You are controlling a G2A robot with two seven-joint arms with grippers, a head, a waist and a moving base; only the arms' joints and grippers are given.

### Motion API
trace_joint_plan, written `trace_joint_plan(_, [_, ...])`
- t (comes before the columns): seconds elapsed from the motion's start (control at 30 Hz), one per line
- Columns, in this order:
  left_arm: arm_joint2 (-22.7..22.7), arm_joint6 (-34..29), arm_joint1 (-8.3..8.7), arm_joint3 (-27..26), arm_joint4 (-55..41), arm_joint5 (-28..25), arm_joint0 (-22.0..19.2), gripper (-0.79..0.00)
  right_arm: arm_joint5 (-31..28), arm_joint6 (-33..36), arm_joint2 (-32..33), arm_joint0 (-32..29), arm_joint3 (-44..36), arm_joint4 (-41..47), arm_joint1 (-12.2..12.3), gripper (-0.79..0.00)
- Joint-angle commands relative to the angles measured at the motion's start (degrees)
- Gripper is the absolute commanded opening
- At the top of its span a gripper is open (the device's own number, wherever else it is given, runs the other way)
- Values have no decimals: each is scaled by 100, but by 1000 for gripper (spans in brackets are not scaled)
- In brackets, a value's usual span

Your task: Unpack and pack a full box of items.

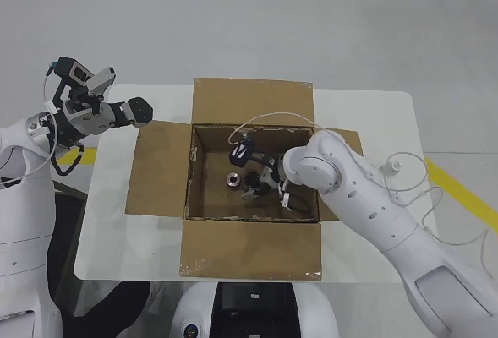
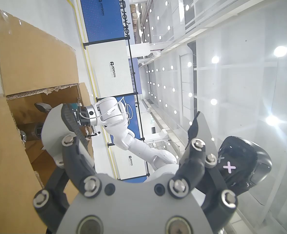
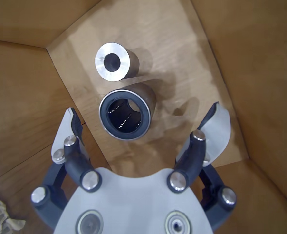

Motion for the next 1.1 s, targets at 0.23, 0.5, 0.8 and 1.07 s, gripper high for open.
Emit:
trace_joint_plan(0.23, [0, 0, 0, 0, 0, 0, 0, 0, -97, -31, -167, 131, 276, 96, -105, -102])
trace_joint_plan(0.5, [0, 0, 0, 0, 0, 0, 0, 0, -181, 60, -273, 195, 321, 73, -158, -397])
trace_joint_plan(0.8, [0, 0, 0, 0, 0, 0, 0, 0, -16, 324, -159, 153, -137, -20, -114, -785])
trace_joint_plan(1.07, [0, 0, 0, 0, 0, 0, 0, 0, 168, 614, 185, -78, -1032, -137, 34, -785])
